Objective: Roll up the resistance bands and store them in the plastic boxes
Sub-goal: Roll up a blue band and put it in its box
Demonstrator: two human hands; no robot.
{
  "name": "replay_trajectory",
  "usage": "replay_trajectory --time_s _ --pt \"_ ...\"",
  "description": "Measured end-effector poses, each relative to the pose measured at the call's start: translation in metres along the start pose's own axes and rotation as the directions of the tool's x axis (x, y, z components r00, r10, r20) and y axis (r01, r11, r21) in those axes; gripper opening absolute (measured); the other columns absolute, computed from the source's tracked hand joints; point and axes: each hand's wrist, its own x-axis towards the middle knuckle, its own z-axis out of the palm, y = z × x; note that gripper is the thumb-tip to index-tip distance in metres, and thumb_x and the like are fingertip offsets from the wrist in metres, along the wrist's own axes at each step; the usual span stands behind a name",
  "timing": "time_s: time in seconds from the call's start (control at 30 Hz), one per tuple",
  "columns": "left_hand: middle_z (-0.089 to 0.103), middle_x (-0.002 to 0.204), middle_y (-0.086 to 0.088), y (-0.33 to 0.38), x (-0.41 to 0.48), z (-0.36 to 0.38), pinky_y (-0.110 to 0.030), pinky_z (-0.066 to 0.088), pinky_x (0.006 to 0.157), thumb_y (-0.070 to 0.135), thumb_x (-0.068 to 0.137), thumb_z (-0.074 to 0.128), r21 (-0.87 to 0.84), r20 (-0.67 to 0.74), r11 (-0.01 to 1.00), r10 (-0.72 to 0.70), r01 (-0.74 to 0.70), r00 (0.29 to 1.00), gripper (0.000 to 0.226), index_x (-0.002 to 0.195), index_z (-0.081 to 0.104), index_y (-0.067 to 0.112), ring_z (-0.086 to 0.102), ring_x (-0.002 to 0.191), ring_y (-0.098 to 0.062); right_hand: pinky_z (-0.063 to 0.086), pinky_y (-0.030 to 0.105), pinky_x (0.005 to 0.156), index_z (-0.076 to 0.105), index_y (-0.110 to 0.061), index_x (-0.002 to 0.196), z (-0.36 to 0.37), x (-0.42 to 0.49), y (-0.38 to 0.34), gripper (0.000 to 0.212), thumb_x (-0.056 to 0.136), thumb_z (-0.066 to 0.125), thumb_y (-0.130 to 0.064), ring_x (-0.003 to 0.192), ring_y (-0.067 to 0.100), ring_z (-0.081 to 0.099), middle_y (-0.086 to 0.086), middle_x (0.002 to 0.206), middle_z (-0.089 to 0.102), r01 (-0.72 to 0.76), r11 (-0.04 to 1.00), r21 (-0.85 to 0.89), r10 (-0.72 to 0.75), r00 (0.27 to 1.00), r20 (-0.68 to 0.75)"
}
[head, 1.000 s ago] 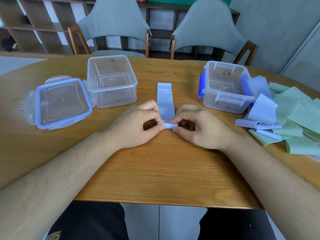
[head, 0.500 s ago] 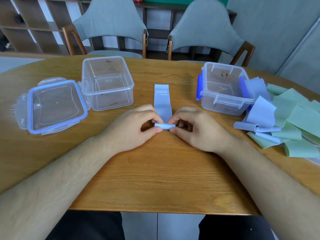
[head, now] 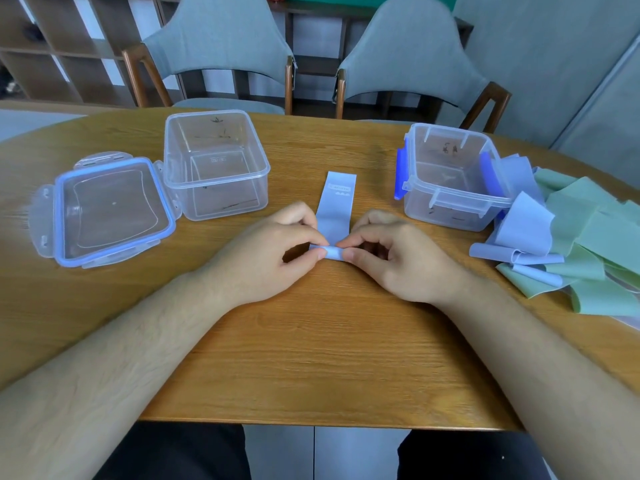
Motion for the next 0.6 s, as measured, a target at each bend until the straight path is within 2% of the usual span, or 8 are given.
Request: replay_trajectory --time_s 0.1,0.23,0.33,0.6 --pt "0.057 0.097 0.013 0.001 0.001 0.002 -0.034 0.049 0.081 0.025 0.098 0.061 0.006 -0.021 1.0 -0.001 0.001 1.0 0.018 0.113 0.071 0.024 0.059 0.091 -0.008 0.042 0.013 0.066 0.072 -0.016 0.102 0.002 -0.001 0.0 0.01 0.093 0.068 -0.015 0.076 0.011 0.057 -0.004 0.088 0.062 0.0 1.0 0.0 0.0 1.0 -0.031" --pt "0.06 0.097 0.012 -0.002 0.004 0.003 -0.036 0.049 0.082 0.024 0.096 0.063 0.025 -0.017 1.0 0.012 -0.012 1.0 0.012 0.103 0.072 0.02 0.06 0.092 -0.009 0.038 0.011 0.072 0.072 -0.016 0.095 0.002 -0.001 -0.001 0.004 0.092 0.069 -0.015 0.081 0.005 0.056 -0.008 0.091 0.059 0.014 0.999 -0.045 -0.017 0.997 -0.077" --pt "0.055 0.101 0.013 -0.006 0.013 -0.002 -0.036 0.049 0.081 0.033 0.09 0.072 0.003 0.047 1.0 -0.021 0.021 0.999 0.018 0.103 0.072 0.021 0.059 0.091 -0.009 0.037 0.01 0.076 0.073 -0.016 0.1 0.002 -0.001 0.002 0.013 0.087 0.075 -0.019 0.085 0.001 0.054 -0.008 0.097 0.056 0.009 0.998 -0.066 -0.014 0.997 -0.071" --pt "0.056 0.092 0.013 -0.008 0.011 0.003 -0.037 0.051 0.075 0.039 0.092 0.067 0.008 0.008 0.999 -0.033 0.033 0.999 0.022 0.108 0.074 0.026 0.059 0.086 -0.005 0.039 0.013 0.072 0.073 -0.015 0.095 0.001 0.0 0.004 0.007 0.088 0.073 -0.017 0.079 0.012 0.054 -0.003 0.092 0.057 -0.005 0.999 -0.033 0.003 0.997 -0.072"
